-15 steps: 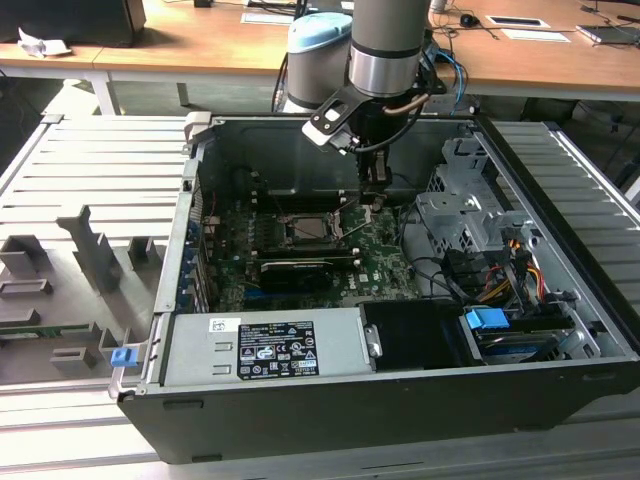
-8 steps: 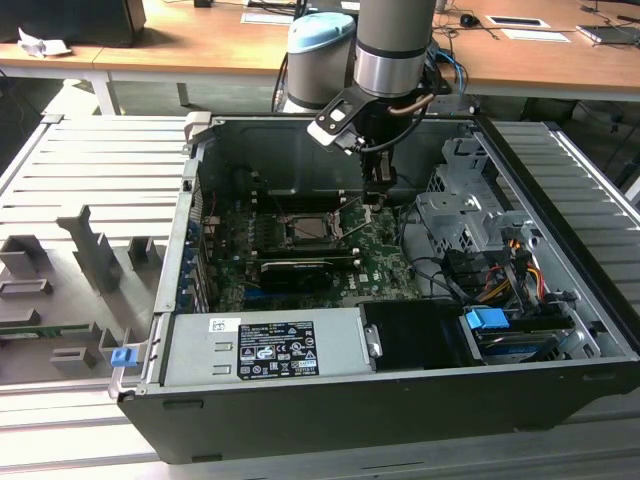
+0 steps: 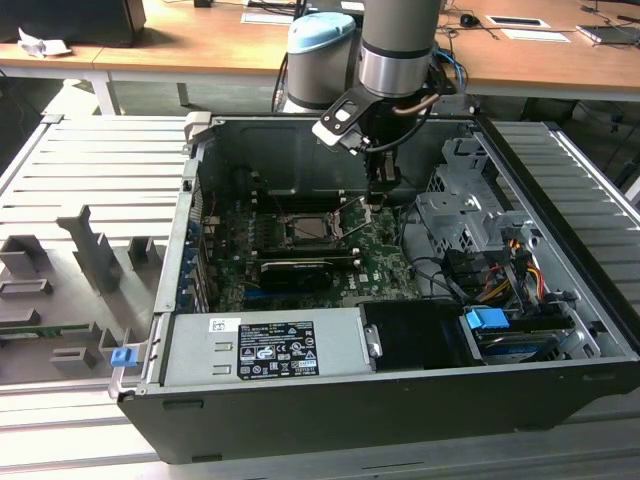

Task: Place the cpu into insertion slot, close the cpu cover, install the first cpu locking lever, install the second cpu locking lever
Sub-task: 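Close the cpu cover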

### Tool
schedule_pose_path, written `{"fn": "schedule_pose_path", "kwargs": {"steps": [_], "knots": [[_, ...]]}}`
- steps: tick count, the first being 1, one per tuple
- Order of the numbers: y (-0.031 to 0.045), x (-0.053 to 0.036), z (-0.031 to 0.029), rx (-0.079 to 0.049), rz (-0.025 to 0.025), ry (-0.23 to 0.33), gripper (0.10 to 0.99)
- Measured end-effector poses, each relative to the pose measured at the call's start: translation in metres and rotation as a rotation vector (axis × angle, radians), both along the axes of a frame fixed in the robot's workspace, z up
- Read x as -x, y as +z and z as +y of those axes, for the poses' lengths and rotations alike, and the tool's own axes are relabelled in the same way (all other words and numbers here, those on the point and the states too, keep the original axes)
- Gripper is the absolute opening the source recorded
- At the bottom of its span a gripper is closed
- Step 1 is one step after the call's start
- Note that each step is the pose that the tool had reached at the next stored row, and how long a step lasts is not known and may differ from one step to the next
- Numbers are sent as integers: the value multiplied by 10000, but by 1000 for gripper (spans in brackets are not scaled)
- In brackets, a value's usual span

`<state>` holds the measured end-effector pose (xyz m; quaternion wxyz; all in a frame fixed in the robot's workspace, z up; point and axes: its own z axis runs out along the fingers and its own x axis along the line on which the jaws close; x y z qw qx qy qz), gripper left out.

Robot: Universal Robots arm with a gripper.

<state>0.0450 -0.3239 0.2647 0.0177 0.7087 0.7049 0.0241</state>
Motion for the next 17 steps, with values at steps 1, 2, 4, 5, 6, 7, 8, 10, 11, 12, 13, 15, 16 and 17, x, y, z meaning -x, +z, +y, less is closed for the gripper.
{"fn": "schedule_pose_path", "kwargs": {"steps": [1, 2, 4, 5, 6, 7, 8, 10, 11, 12, 13, 15, 16, 17], "knots": [[0, -3, 0, 0, 0, 0, 106], [0, -5, 0, 0, 0, 0, 106], [0, -9, 0, -1, 0, -1, 106], [0, -11, 0, -1, 0, 0, 106], [0, -13, 0, 0, 0, -1, 106], [0, -15, 0, 0, 0, -1, 106], [0, -18, 0, -1, 0, -1, 106], [0, -25, 0, 0, 0, 0, 106], [0, -27, 0, -1, 0, -1, 106], [0, -30, 0, -1, 0, -1, 106], [0, -34, 0, -1, 0, -1, 106], [0, -40, 0, 0, 0, 0, 106], [0, -43, 0, -1, 0, 0, 106], [0, -48, 0, 0, 0, -1, 106]]}}
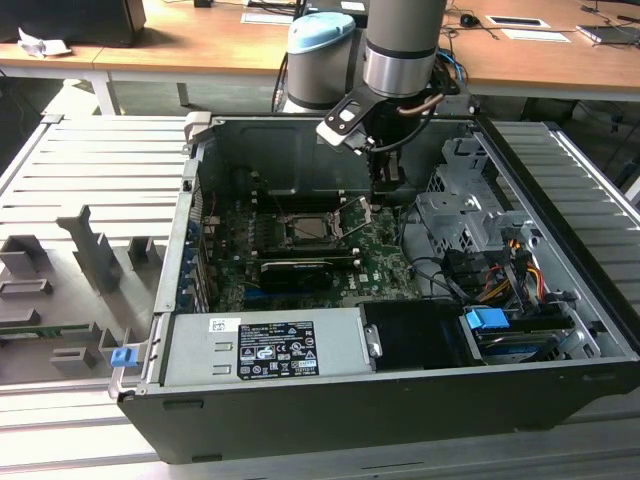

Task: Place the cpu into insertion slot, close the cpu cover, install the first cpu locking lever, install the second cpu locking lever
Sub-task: 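Close the cpu cover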

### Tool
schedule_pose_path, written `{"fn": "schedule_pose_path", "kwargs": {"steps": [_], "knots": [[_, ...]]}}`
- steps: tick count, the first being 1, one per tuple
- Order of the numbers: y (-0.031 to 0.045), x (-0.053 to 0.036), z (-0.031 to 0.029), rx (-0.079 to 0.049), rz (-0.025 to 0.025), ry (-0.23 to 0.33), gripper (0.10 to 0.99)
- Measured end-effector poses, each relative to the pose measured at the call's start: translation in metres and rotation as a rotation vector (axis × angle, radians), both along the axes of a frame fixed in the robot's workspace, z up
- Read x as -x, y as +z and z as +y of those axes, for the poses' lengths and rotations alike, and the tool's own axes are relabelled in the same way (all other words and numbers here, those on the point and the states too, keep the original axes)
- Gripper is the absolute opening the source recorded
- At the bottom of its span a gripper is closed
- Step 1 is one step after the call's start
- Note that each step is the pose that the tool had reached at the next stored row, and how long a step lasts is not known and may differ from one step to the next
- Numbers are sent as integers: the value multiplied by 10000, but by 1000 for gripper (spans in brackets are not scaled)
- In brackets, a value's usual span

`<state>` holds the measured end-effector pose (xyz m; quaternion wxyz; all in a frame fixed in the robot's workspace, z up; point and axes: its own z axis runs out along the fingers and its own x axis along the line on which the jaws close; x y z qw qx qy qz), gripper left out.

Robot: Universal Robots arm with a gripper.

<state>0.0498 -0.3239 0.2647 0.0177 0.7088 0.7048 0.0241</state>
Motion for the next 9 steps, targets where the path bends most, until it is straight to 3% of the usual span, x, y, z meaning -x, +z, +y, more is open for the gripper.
{"fn": "schedule_pose_path", "kwargs": {"steps": [9], "knots": [[-1, -42, 0, -1, 9, 0, 106]]}}
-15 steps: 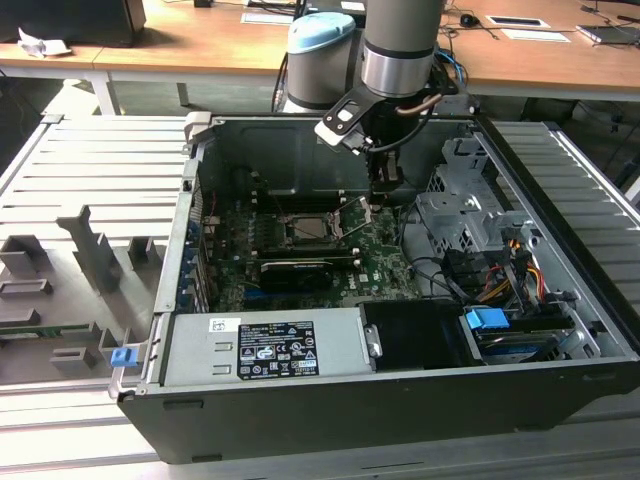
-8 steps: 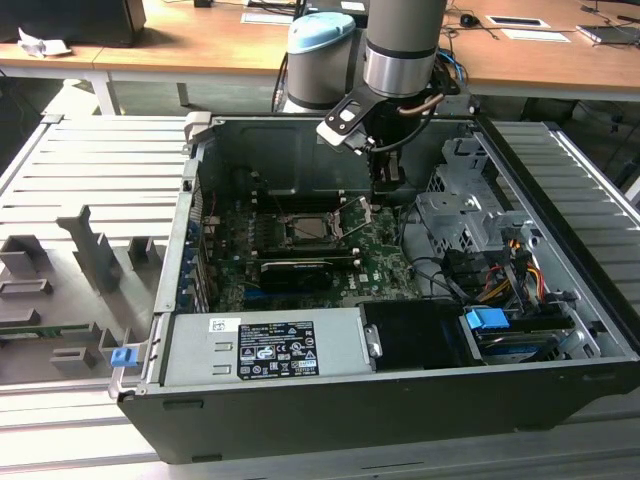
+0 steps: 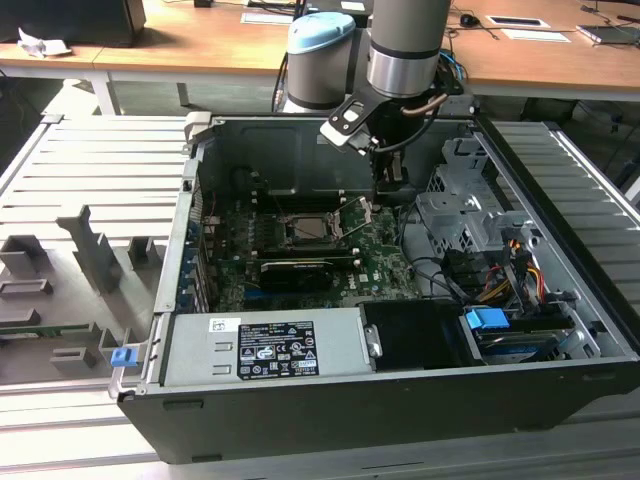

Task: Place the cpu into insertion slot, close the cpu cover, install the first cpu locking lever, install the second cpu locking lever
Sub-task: 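Close the cpu cover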

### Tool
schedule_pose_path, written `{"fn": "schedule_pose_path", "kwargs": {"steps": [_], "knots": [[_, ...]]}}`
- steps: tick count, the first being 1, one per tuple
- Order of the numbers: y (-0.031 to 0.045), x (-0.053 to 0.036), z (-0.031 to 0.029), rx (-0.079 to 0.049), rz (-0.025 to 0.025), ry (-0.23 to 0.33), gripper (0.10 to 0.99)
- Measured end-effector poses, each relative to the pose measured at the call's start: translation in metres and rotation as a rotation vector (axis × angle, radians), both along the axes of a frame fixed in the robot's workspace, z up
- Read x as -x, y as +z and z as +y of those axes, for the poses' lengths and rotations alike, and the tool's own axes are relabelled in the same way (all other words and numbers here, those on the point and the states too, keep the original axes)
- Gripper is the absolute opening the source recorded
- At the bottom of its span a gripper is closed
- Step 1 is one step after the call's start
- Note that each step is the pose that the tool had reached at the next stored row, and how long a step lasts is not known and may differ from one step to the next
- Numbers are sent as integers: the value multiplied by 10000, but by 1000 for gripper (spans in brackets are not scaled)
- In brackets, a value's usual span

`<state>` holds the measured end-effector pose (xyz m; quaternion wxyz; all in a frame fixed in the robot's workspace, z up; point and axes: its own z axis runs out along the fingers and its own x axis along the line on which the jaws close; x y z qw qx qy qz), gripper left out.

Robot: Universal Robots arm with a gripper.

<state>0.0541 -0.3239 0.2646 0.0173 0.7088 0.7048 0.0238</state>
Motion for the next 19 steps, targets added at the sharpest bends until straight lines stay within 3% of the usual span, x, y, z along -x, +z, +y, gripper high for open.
{"fn": "schedule_pose_path", "kwargs": {"steps": [19], "knots": [[-30, -32, 0, 0, 8, 22, 106]]}}
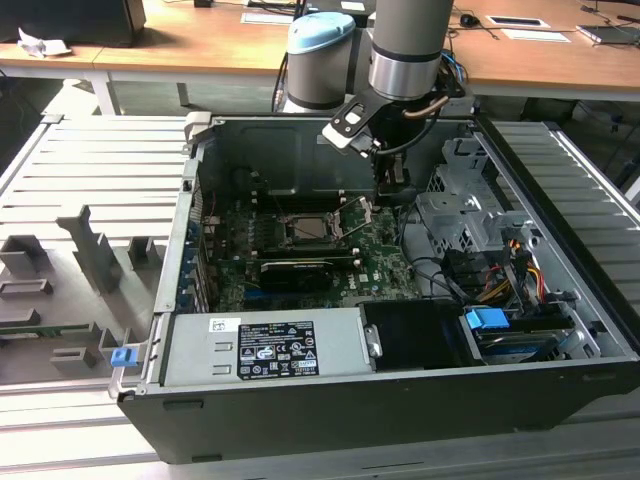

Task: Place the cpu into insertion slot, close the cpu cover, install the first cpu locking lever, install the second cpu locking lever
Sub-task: 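Close the cpu cover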

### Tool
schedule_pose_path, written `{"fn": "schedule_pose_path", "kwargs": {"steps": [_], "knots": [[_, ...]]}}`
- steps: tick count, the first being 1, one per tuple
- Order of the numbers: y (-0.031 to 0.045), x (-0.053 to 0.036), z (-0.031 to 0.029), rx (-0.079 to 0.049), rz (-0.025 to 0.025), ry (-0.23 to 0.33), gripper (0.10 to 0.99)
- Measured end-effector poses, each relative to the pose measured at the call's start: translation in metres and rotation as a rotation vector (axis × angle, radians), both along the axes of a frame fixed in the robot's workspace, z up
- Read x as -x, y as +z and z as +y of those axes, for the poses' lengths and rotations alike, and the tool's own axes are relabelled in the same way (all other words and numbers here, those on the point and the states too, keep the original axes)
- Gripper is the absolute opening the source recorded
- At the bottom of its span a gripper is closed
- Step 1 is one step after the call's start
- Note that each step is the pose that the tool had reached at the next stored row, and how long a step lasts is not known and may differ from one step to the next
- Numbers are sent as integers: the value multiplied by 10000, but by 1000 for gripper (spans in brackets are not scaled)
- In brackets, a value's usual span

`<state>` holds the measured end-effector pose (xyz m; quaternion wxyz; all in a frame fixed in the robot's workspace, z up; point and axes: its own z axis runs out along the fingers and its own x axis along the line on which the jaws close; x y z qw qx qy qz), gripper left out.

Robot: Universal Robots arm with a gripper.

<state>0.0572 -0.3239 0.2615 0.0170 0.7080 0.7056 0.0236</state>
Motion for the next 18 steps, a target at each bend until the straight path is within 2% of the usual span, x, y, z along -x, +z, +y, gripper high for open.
{"fn": "schedule_pose_path", "kwargs": {"steps": [8, 11, 18], "knots": [[-27, -39, 0, 1, 62, -1, 106], [-79, -64, 0, 1, 139, 26, 106], [-106, -64, 0, 3, 148, 154, 106]]}}
